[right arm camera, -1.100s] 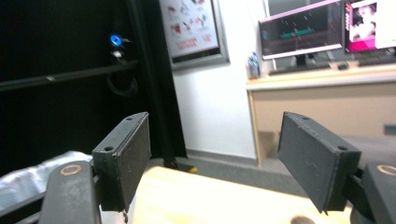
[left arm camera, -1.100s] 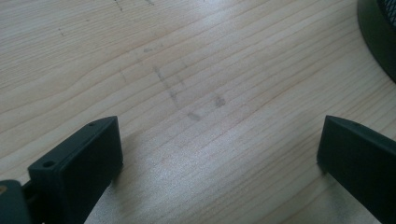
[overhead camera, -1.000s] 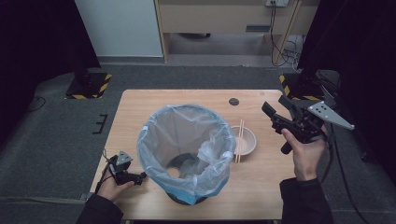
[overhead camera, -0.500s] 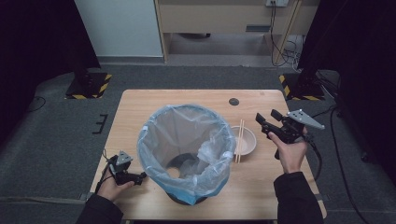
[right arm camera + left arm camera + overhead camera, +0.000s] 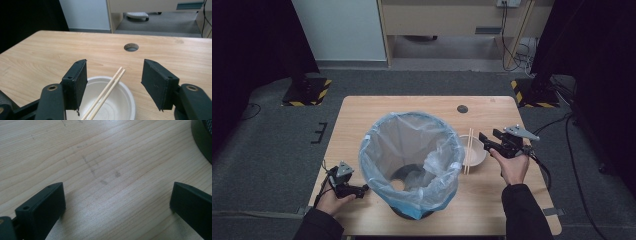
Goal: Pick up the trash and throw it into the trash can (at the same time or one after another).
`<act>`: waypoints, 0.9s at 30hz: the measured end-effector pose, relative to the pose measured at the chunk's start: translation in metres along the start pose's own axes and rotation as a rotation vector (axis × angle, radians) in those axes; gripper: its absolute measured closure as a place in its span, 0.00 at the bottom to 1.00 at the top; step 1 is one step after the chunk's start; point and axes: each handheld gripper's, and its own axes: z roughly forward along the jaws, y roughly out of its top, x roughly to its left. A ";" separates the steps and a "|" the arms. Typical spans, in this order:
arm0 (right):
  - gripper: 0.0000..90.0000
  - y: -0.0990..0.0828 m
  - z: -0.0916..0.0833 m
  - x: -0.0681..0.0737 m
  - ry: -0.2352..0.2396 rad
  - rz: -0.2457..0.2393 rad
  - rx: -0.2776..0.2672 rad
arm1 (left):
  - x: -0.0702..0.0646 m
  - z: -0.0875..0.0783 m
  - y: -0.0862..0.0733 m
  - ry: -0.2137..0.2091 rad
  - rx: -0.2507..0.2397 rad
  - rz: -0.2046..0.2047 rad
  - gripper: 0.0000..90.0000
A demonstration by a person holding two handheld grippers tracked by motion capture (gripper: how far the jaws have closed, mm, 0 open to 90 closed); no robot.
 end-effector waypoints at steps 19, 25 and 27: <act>0.50 -0.034 0.041 0.020 0.004 0.002 0.185 | 0.000 0.000 0.000 0.000 0.000 0.000 0.00; 0.51 -0.042 0.048 0.026 -0.018 0.006 0.236 | 0.000 0.000 0.000 -0.002 0.000 0.002 0.00; 0.52 -0.045 0.051 0.027 -0.023 0.004 0.251 | 0.000 0.000 0.000 -0.002 0.000 0.002 0.00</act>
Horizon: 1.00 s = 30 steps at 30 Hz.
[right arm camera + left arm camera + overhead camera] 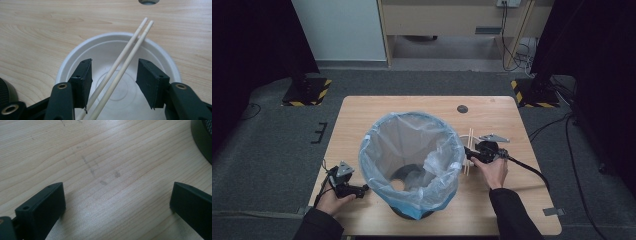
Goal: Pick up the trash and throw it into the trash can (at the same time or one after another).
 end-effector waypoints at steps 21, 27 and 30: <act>0.73 -0.003 0.006 -0.002 0.002 -0.074 0.101 | 0.000 0.000 0.000 0.000 0.000 0.000 0.00; 0.85 -0.004 0.006 -0.002 -0.001 -0.095 0.116 | 0.000 0.000 0.000 0.000 0.000 0.000 0.00; 0.88 -0.003 0.005 -0.003 -0.002 -0.101 0.119 | 0.000 0.000 0.000 0.000 0.000 0.000 0.00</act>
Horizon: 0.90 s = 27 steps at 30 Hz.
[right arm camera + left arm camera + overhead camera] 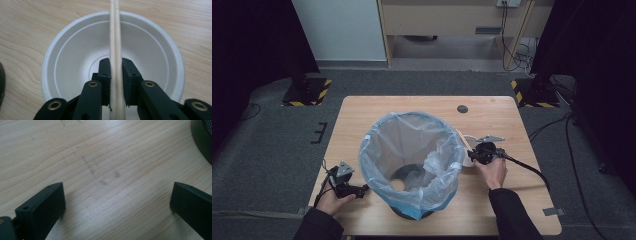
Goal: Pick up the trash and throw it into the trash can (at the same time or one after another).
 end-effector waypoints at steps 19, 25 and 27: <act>0.89 0.008 -0.015 -0.008 0.023 0.034 -0.059 | 0.000 0.000 0.000 0.000 0.000 0.000 0.00; 0.89 0.015 -0.030 -0.015 0.044 0.083 -0.123 | 0.000 0.000 0.000 0.000 0.000 0.000 0.00; 0.89 0.017 -0.035 -0.018 0.049 0.098 -0.145 | 0.000 0.000 0.000 0.000 0.000 0.000 0.00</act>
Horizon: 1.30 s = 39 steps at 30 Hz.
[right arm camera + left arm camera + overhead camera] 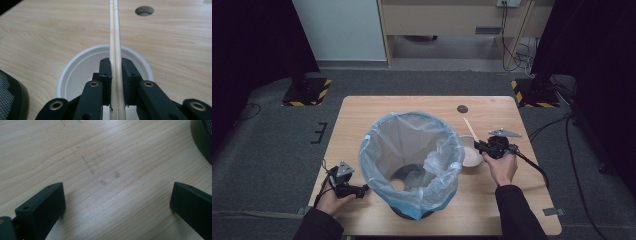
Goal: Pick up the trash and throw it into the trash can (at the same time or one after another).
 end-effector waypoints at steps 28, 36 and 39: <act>0.89 0.038 -0.068 -0.018 0.060 0.096 -0.266 | 0.000 0.000 0.000 0.000 0.000 0.000 0.00; 0.89 0.045 -0.082 -0.018 0.079 0.106 -0.316 | 0.000 0.000 0.000 0.000 0.000 0.000 0.00; 0.89 0.047 -0.086 -0.018 0.085 0.107 -0.333 | 0.000 0.000 0.000 0.000 0.000 0.000 0.00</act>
